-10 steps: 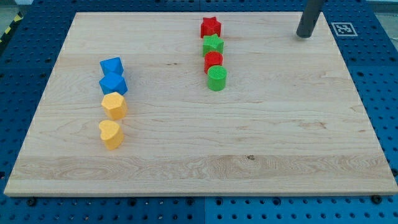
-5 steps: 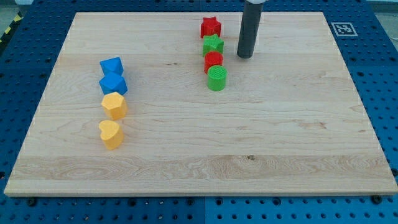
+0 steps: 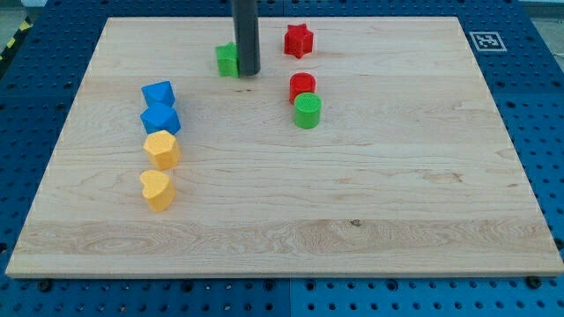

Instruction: Push the green star towards the top left

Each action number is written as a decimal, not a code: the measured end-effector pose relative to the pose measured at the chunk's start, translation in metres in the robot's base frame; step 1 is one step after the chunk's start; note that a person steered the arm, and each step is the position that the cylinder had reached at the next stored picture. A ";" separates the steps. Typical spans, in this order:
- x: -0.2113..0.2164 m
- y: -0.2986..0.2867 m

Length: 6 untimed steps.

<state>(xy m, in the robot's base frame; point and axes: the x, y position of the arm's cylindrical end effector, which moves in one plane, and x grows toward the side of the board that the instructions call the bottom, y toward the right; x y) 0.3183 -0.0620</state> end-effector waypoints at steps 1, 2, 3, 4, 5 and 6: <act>0.000 -0.022; -0.012 -0.045; -0.018 -0.078; -0.025 -0.112; -0.047 -0.124; -0.046 -0.116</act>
